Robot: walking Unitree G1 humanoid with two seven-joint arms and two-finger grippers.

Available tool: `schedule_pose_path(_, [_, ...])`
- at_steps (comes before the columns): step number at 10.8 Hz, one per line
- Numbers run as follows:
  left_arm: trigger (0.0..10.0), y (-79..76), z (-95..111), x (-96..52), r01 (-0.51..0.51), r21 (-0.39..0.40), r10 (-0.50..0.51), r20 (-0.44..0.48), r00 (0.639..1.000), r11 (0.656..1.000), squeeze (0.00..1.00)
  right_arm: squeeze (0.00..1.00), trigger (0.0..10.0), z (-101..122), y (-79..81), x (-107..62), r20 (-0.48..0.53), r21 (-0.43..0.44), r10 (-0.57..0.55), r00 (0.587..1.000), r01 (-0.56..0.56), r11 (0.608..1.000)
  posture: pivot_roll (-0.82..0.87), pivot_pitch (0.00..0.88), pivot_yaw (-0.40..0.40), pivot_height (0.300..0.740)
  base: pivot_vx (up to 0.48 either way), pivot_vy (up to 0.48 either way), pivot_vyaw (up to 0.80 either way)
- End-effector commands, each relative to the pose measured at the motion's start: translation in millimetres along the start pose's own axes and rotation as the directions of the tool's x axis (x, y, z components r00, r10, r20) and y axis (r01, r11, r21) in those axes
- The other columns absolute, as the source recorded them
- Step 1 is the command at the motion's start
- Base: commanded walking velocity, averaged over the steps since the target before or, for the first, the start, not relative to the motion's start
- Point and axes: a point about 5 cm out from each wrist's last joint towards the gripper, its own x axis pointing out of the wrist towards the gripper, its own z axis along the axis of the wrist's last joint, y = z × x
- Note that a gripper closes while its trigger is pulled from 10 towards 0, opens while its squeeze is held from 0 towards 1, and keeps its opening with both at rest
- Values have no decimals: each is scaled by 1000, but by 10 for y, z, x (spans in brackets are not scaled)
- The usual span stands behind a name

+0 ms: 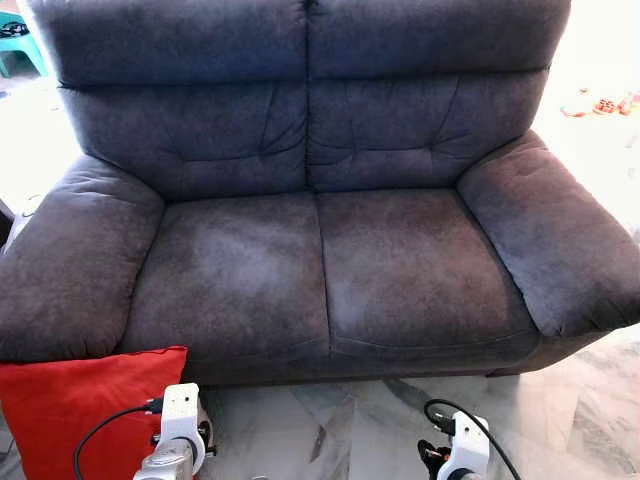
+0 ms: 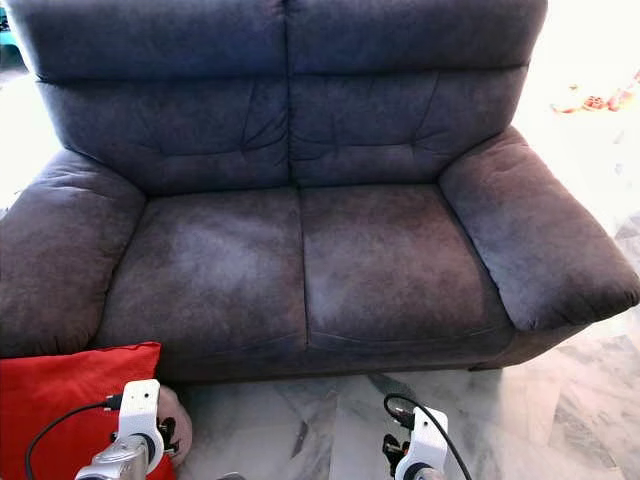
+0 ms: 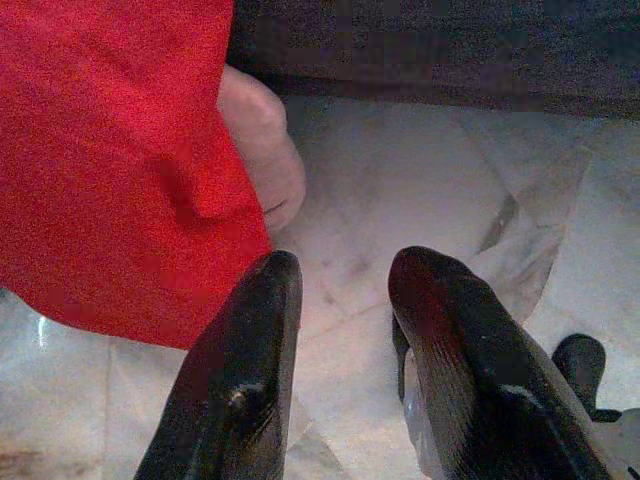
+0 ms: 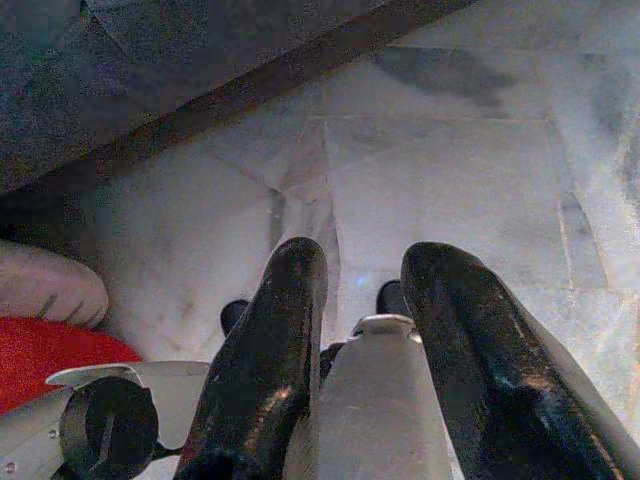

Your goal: Move the pillow to the sofa from floor

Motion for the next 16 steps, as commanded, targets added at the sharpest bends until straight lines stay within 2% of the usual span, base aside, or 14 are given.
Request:
schedule_pose_path(1, [10000,18,-75,-11,1,1,-1,-26,1000,1000,0,0,10000,-35,-10,-7,-7,6,-3,1000,3,1000,83,96,0,703,0,0,0])
schedule_pose_path(5, [10000,17,-70,-10,1,-2,-1,-24,1000,1000,0,0,10000,-36,-7,-7,-7,7,-2,1000,2,1000,84,95,0,703,0,0,0])
schedule_pose_path(13, [10000,20,-71,-10,0,-4,0,-24,1000,1000,0,0,10000,-38,-6,-7,-7,7,-1,1000,1,1000,82,92,1,703,-272,0,0])
schedule_pose_path(16, [10000,23,-69,-10,-3,3,3,-23,1000,1000,0,0,10000,-33,-7,-7,-7,5,-1,1000,1,1000,81,91,2,703,-82,0,0])
